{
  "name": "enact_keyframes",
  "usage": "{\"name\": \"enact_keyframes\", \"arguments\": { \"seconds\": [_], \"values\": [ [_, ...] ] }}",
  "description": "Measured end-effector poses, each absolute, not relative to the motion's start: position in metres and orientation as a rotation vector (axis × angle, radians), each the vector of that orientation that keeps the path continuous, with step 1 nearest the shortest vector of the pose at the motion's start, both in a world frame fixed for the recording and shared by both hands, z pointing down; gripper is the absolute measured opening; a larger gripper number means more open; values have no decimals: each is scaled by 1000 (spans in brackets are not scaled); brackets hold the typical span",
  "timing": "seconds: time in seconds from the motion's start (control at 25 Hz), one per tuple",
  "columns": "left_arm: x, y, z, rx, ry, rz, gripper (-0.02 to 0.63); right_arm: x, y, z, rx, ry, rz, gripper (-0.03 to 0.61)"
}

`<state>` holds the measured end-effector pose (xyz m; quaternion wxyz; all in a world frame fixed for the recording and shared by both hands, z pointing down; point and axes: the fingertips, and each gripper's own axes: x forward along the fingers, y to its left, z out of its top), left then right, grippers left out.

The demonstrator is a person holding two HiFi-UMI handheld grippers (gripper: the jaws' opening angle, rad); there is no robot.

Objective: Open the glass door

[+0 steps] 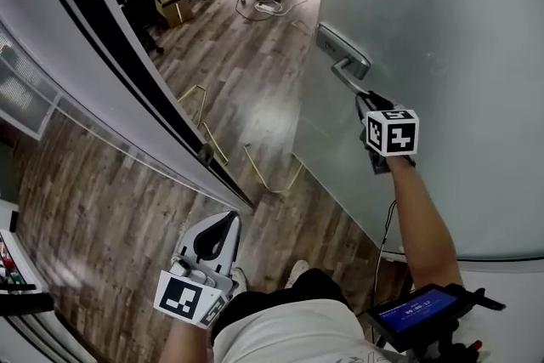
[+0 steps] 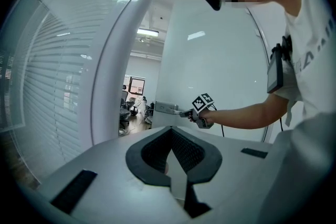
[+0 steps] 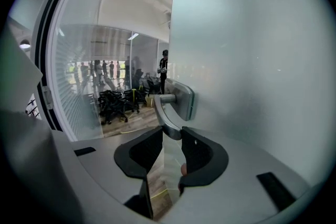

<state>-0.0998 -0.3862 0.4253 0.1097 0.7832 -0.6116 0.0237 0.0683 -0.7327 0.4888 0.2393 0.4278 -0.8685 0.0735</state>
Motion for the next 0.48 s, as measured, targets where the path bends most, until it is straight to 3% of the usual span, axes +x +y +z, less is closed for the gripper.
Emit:
{"name": "enact_keyframes", "arguments": {
  "seconds": [0.48],
  "values": [
    [-106, -375, 427, 2244, -1837, 56, -6, 87, -764, 480, 1275, -2337, 211, 115]
  ]
}}
